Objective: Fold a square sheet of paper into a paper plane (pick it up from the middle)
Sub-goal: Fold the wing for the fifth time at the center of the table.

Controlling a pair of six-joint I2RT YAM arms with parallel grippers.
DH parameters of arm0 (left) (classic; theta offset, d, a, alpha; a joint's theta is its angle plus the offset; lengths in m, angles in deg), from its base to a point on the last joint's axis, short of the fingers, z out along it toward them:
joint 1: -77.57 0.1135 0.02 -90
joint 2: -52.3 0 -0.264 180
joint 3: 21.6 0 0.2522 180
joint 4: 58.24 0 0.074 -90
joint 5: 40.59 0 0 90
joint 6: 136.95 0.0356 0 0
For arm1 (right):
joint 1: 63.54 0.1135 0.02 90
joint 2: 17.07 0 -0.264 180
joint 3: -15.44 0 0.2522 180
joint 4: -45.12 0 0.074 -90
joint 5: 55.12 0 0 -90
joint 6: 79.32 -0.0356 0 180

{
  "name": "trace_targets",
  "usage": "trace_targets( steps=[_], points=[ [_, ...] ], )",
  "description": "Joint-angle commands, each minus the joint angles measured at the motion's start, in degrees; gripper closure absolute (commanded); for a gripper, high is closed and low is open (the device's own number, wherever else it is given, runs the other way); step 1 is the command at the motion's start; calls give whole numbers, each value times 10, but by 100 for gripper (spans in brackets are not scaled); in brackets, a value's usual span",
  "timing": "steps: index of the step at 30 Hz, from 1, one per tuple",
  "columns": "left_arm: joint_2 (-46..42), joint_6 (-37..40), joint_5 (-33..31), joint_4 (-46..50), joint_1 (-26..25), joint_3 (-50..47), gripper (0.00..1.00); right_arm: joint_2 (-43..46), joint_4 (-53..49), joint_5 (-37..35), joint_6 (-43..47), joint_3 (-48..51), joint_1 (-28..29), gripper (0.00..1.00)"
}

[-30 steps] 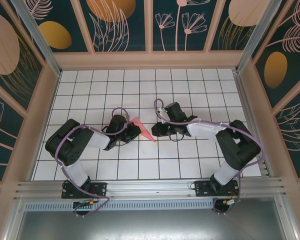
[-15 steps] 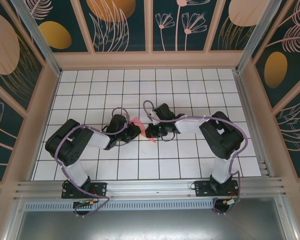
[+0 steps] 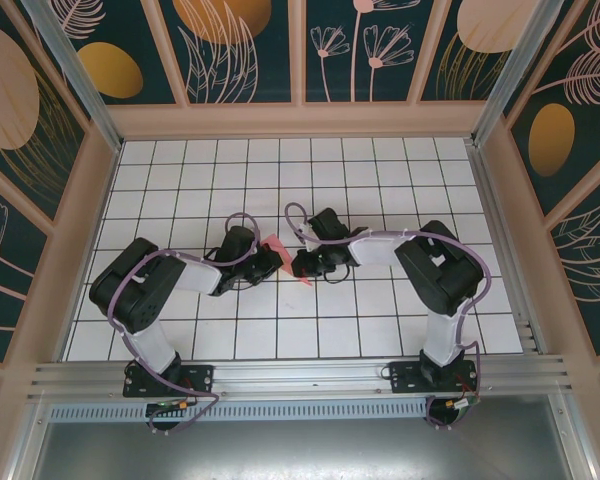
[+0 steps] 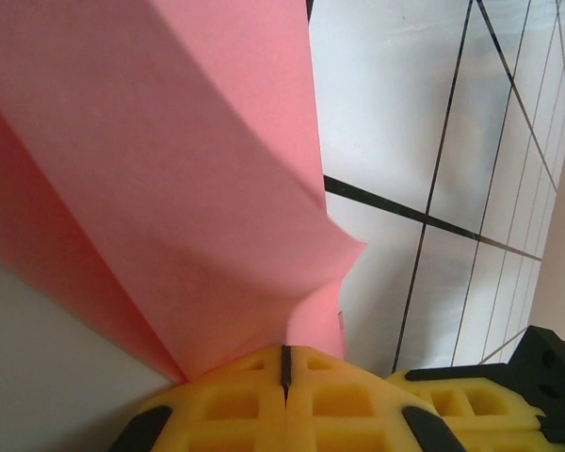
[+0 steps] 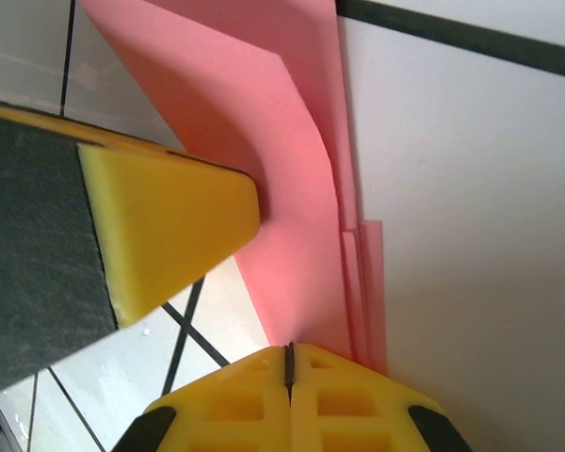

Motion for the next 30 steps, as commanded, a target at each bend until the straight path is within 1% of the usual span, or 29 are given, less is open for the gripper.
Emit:
trace_targets(
  steps=[1, 6, 12, 14, 18, 22, 27, 30],
  points=[
    [48, 32, -108, 114, 0, -1, 100, 22, -81, 9, 41, 37, -8, 100],
    [48, 34, -116, 122, 1, -1, 100, 52, -89, 20, 50, 85, -13, 100],
    [43, 37, -114, 119, 1, -2, 100, 91, -90, 10, 39, 143, -23, 100],
    [40, 39, -111, 116, 1, -3, 100, 110, -93, 7, 37, 142, -26, 100],
    [35, 44, -101, 105, 1, -3, 100, 144, -83, 14, 34, 105, -25, 100],
    [31, 49, -91, 94, 0, -3, 100, 123, -48, 20, 23, 59, -16, 100],
    [30, 51, -83, 87, 0, -4, 100, 66, 7, 18, -5, 26, -11, 100],
    [31, 54, -76, 82, 0, -2, 100, 32, 12, 23, -9, 9, -10, 100]
  ],
)
